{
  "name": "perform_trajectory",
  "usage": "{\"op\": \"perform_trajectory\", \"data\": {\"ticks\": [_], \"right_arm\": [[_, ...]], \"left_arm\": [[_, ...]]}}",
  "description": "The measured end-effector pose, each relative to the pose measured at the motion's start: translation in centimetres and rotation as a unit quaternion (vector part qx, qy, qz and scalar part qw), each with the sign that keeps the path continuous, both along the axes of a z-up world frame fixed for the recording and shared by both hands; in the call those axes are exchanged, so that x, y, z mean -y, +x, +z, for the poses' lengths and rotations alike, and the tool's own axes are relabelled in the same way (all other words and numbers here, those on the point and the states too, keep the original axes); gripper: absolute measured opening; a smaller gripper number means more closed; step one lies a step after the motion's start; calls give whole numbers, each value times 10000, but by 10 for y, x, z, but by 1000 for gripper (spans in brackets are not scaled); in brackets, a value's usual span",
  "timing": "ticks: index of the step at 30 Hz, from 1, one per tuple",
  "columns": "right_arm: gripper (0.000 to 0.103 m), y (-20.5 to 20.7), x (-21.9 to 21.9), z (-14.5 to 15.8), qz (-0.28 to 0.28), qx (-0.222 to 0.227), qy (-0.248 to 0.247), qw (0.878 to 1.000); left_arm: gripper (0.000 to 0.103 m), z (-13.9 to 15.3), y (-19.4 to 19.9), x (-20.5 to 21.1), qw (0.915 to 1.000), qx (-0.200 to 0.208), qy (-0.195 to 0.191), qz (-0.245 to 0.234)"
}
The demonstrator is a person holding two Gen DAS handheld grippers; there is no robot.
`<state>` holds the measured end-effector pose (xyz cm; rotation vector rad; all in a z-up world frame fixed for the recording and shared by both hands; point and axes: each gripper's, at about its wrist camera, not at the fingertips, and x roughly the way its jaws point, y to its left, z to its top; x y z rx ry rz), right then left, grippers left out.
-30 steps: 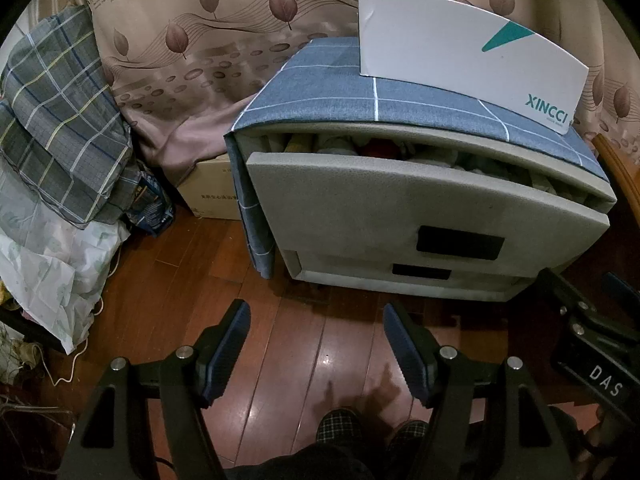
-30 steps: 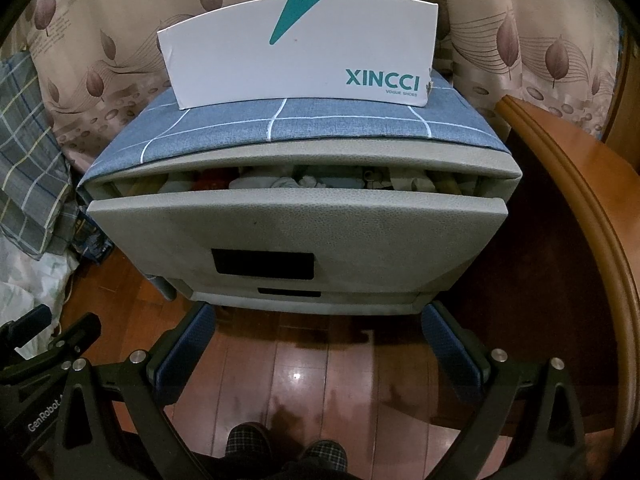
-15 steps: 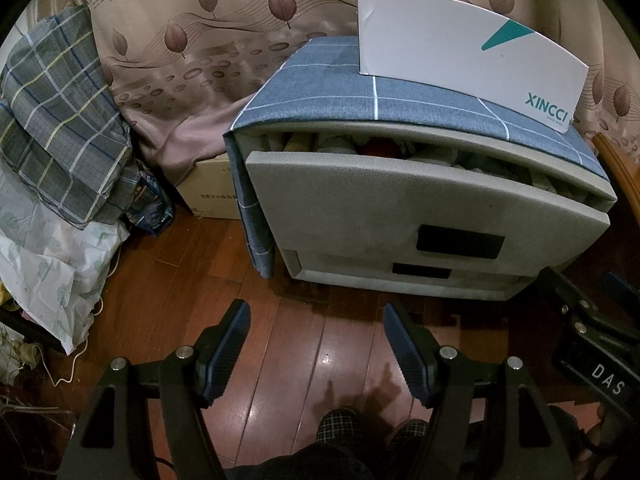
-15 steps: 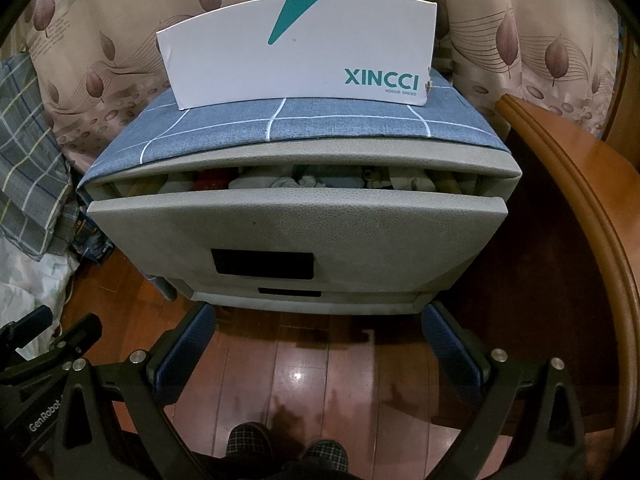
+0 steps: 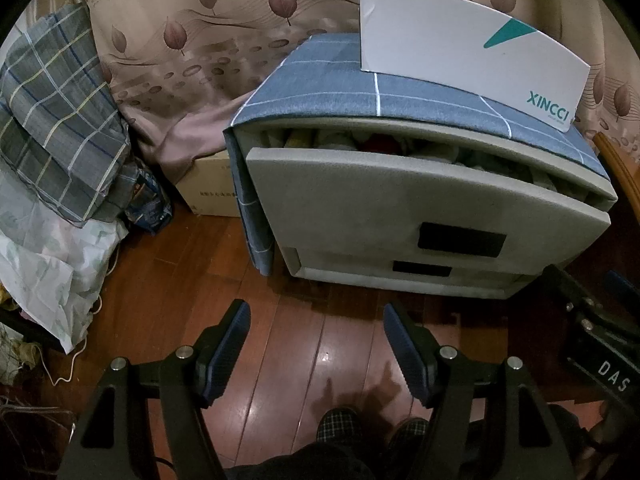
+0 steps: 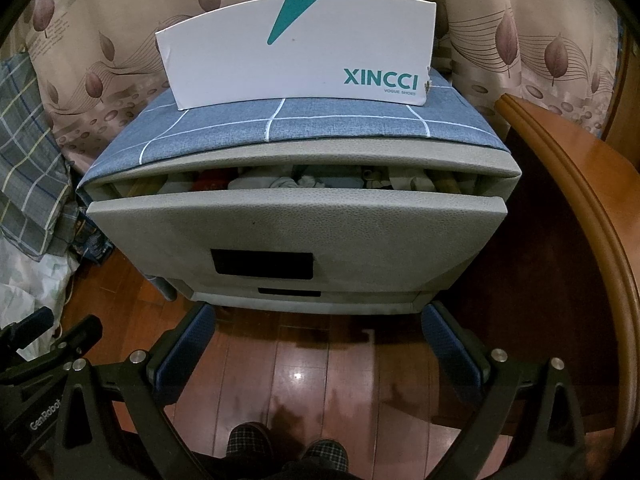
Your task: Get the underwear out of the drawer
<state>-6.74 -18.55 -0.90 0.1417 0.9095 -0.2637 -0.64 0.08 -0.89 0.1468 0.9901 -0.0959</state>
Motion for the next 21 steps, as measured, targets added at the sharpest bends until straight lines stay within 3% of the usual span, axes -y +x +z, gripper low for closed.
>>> {"op": "perform_trajectory", "data": {"ticks": [8, 14, 21], "right_arm": [[102, 4, 12, 3, -39, -2, 292, 9996], [102, 21, 23, 14, -21, 145, -96, 9998], [102, 52, 41, 11, -178, 121, -186, 9996]], "left_arm": [[71, -1, 2, -1, 10000, -36, -17, 9], [71, -1, 3, -3, 10000, -58, -57, 17], [71, -1, 4, -4, 9999, -80, -78, 5]]}}
